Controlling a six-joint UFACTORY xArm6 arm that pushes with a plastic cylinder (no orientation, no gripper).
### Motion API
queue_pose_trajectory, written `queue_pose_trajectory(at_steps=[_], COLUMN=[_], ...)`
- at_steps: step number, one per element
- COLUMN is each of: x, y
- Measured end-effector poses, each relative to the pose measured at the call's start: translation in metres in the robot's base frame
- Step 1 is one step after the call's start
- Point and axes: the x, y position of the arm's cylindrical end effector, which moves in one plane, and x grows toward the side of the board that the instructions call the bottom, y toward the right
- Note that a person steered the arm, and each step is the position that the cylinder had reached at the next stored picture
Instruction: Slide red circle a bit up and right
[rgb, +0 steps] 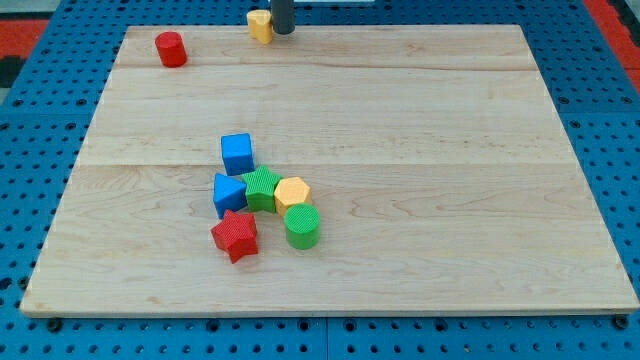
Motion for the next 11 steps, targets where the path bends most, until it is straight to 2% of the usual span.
queue_pose_trajectory(at_steps=[1, 3, 4, 5, 6, 7, 8, 9, 10, 11], x=[0.001, 0.053, 0.076, 0.098, 0.134, 0.079, 0.032, 0.072, 0.102, 0.082], y=[-0.025, -0.157, -0.123, -0.154, -0.212, -0.222, -0.202, -0.221, -0.182, -0.102])
